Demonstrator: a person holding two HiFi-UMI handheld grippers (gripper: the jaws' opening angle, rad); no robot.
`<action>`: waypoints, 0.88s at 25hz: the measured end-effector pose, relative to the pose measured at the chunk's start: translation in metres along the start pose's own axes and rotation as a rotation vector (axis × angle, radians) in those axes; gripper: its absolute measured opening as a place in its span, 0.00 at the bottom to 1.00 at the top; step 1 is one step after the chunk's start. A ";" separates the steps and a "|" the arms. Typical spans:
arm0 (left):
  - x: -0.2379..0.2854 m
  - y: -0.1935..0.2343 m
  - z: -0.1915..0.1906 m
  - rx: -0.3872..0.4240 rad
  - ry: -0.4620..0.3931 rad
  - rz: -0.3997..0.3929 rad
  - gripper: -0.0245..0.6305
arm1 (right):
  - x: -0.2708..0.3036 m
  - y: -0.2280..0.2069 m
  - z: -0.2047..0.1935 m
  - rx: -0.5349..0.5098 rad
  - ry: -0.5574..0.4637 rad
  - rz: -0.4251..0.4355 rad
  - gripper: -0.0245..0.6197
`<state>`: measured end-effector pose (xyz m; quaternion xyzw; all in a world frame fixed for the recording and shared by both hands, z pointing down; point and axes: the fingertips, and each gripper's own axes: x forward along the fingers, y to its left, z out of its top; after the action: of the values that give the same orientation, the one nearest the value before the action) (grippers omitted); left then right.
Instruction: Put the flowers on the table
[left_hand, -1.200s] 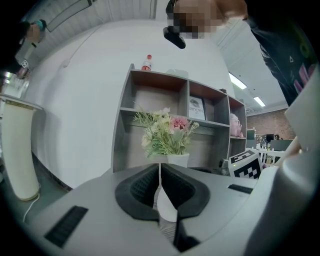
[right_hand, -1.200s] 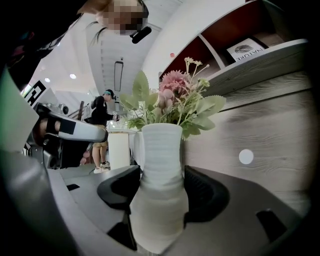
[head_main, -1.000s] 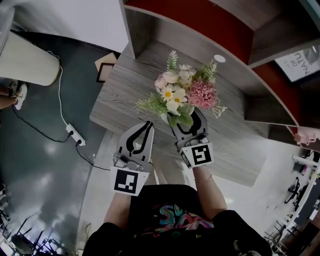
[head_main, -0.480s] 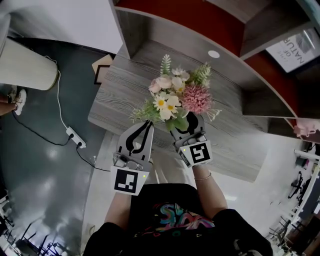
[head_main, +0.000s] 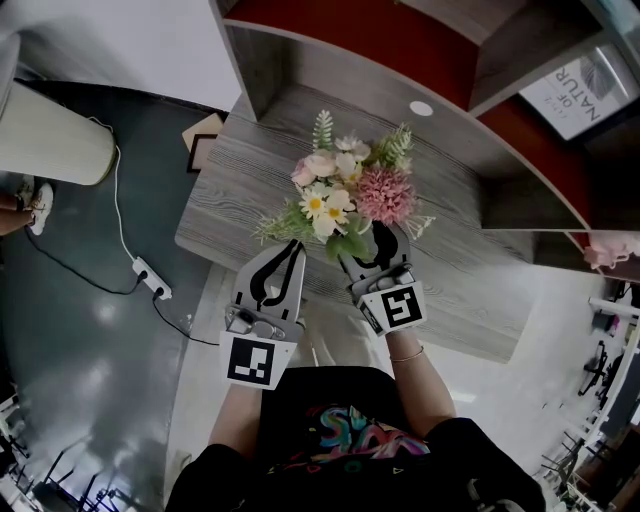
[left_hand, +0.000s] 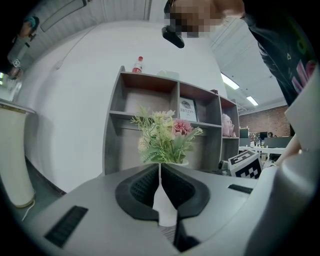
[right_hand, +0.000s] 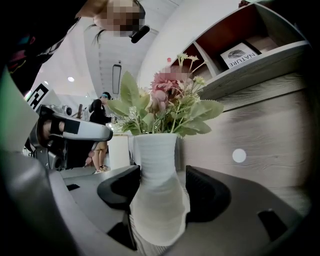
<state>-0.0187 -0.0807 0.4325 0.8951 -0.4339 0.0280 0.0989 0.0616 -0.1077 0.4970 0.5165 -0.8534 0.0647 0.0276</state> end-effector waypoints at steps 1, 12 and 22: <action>0.000 0.000 0.001 0.001 -0.002 0.000 0.09 | 0.001 0.000 0.006 0.012 -0.024 -0.004 0.49; -0.009 -0.005 0.018 0.020 -0.024 0.007 0.09 | -0.020 0.003 0.024 0.023 -0.001 0.010 0.49; -0.024 -0.014 0.059 0.084 -0.104 -0.006 0.09 | -0.056 0.010 0.065 0.030 0.004 0.009 0.41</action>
<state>-0.0250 -0.0657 0.3697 0.9000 -0.4342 -0.0008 0.0383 0.0804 -0.0635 0.4251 0.5128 -0.8546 0.0788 0.0211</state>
